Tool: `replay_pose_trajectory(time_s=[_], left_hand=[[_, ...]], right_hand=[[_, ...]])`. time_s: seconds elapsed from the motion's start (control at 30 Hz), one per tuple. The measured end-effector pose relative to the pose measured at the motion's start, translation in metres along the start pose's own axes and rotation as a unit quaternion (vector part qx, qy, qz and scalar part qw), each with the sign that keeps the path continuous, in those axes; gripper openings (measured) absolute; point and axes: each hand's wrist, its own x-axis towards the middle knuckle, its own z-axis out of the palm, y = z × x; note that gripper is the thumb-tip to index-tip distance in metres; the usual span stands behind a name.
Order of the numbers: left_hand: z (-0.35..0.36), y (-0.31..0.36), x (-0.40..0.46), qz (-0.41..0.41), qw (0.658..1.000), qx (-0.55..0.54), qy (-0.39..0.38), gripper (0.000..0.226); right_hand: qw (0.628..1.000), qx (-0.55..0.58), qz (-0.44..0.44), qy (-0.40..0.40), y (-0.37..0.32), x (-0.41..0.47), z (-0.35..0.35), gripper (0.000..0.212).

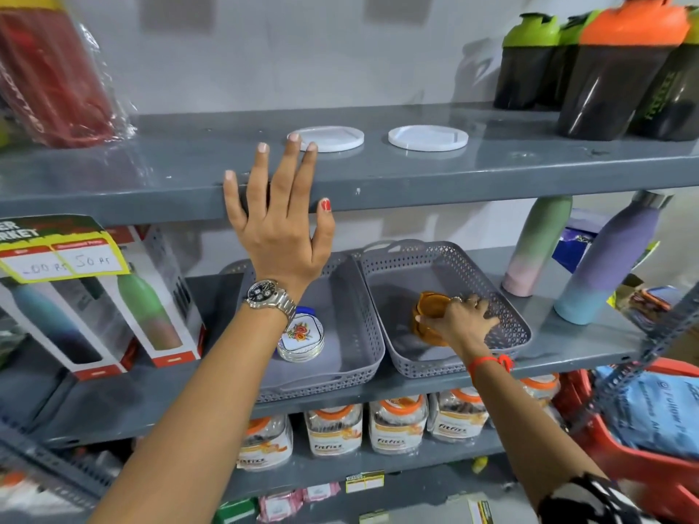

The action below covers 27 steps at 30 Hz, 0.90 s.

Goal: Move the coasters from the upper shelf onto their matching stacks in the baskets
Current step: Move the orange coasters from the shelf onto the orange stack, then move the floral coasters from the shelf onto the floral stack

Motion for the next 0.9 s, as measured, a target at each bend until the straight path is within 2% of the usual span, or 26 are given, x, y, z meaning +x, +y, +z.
replay_pose_trajectory(time_s=[0.13, 0.2, 0.23, 0.3, 0.33, 0.37, 0.43, 0.47, 0.5, 0.53, 0.6, 0.67, 0.77, 0.83, 0.9], left_hand=[[-0.002, 0.001, 0.0, -0.001, 1.0, -0.001, -0.005, 0.049], [-0.003, 0.001, 0.0, -0.003, 1.0, -0.002, -0.01, 0.049], [-0.004, 0.001, 0.0, -0.004, 1.0, -0.003, -0.012, 0.049], [-0.006, 0.002, 0.0, -0.006, 1.0, -0.005, -0.02, 0.049], [-0.008, 0.003, 0.001, -0.007, 1.0, -0.007, -0.024, 0.049], [-0.008, 0.003, 0.001, -0.009, 1.0, -0.01, -0.028, 0.049], [-0.01, 0.003, 0.001, -0.014, 0.999, -0.019, -0.035, 0.049], [-0.011, 0.003, 0.001, -0.017, 0.999, -0.024, -0.04, 0.049], [-0.013, 0.004, 0.002, -0.019, 0.998, -0.028, -0.044, 0.049], [-0.015, 0.004, 0.003, -0.02, 0.998, -0.031, -0.05, 0.049], [-0.018, 0.004, 0.004, -0.022, 0.997, -0.033, -0.061, 0.049], [-0.021, 0.004, 0.004, -0.021, 0.997, -0.032, -0.069, 0.049], [-0.024, 0.005, 0.005, -0.023, 0.996, -0.035, -0.083, 0.05], [-0.026, 0.006, 0.007, -0.025, 0.995, -0.038, -0.09, 0.051], [-0.028, 0.006, 0.008, -0.027, 0.994, -0.04, -0.098, 0.051]], right_hand=[[0.988, 0.074, -0.012, 0.136, -0.01, -0.025, -0.018, 0.054], [0.954, 0.148, -0.053, 0.255, -0.016, -0.046, -0.038, 0.043], [0.917, 0.197, -0.083, 0.335, -0.02, -0.058, -0.051, 0.034], [0.809, 0.289, -0.148, 0.489, -0.027, -0.081, -0.082, 0.017], [0.76, 0.315, -0.178, 0.54, -0.03, -0.092, -0.101, 0.014], [0.723, 0.332, -0.203, 0.571, -0.033, -0.102, -0.121, 0.013], [0.689, 0.335, -0.232, 0.599, -0.041, -0.114, -0.16, 0.012], [0.695, 0.318, -0.235, 0.601, -0.046, -0.117, -0.177, 0.013], [0.719, 0.291, -0.228, 0.589, -0.052, -0.118, -0.195, 0.019], [0.762, 0.256, -0.214, 0.555, -0.059, -0.114, -0.209, 0.029], [0.87, 0.166, -0.19, 0.424, -0.071, -0.097, -0.236, 0.057], [0.936, 0.084, -0.175, 0.293, -0.081, -0.081, -0.256, 0.08], [0.973, 0.012, -0.167, 0.156, -0.089, -0.065, -0.272, 0.092], [0.981, 0.012, -0.165, 0.103, -0.093, -0.06, -0.277, 0.093], [0.983, 0.028, -0.16, 0.082, -0.095, -0.059, -0.278, 0.094]])
